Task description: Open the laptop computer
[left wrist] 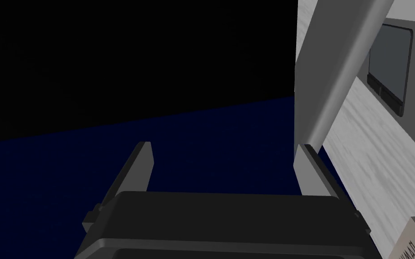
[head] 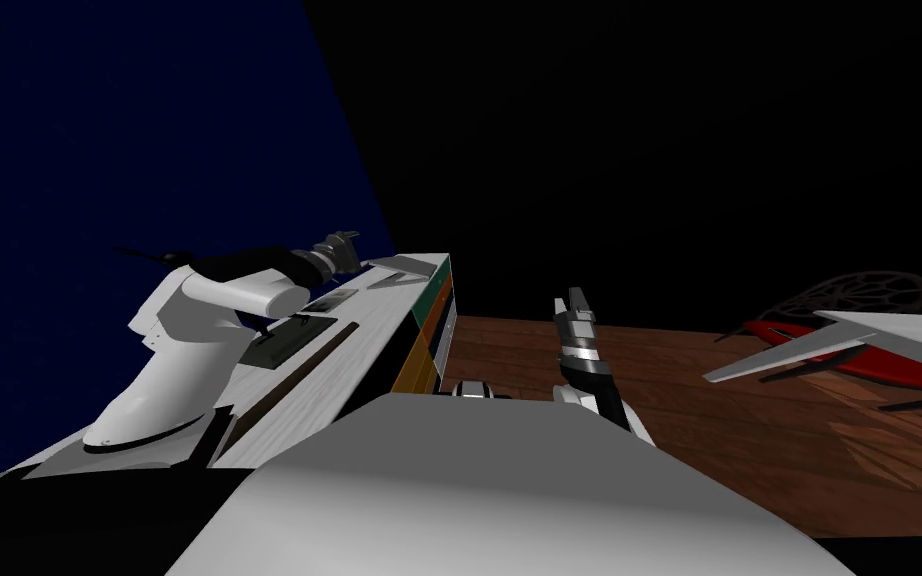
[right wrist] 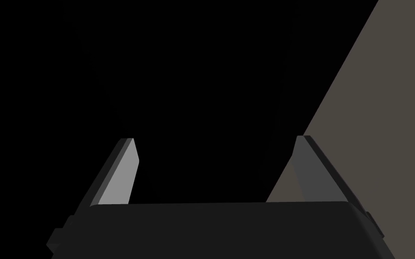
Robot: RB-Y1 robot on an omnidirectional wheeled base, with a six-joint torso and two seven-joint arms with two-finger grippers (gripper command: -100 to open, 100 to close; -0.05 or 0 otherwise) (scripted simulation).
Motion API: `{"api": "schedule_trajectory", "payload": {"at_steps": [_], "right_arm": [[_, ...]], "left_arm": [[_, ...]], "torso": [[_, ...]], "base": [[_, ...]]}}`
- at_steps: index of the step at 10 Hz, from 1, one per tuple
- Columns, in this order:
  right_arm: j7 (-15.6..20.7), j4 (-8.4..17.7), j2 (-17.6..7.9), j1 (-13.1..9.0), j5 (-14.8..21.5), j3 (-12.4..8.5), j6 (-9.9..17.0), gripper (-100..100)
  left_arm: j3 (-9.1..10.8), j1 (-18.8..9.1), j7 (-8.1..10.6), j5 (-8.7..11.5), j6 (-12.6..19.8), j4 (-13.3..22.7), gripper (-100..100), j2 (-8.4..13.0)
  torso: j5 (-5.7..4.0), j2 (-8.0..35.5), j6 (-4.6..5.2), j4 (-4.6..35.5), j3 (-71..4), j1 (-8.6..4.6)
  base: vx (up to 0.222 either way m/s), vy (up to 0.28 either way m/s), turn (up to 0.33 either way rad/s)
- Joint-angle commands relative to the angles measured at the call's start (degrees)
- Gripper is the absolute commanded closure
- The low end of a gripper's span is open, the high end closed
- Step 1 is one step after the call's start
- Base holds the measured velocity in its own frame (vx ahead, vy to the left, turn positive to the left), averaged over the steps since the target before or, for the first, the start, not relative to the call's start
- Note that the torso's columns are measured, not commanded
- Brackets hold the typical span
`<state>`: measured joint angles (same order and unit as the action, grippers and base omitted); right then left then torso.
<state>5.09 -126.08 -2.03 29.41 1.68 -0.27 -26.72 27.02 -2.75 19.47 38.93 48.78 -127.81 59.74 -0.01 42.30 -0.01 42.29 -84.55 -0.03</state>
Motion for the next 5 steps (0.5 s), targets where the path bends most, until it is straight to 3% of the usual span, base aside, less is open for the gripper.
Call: {"api": "schedule_trajectory", "payload": {"at_steps": [1, 5], "right_arm": [[0.0, 0.0, 0.0, 0.0, 0.0, 0.0, 0.0, 0], [0.0, 0.0, 0.0, 0.0, 0.0, 0.0, 0.0, 0]], "left_arm": [[0.06, 0.0, 0.22, 0.0, 0.3, -0.2, 0, 0.1], [0.05, 0.0, 0.20, 0.0, 0.3, -0.2, 0, 0.1]], "torso": [[0.02, 0.0, 0.02, 0.0, 0.0, 0.05], [0.01, 0.0, 0.01, 0.0, 0.0, 0.04]], "base": [[0.000, 0.000, 0.000], [0.000, 0.000, 0.000]]}}
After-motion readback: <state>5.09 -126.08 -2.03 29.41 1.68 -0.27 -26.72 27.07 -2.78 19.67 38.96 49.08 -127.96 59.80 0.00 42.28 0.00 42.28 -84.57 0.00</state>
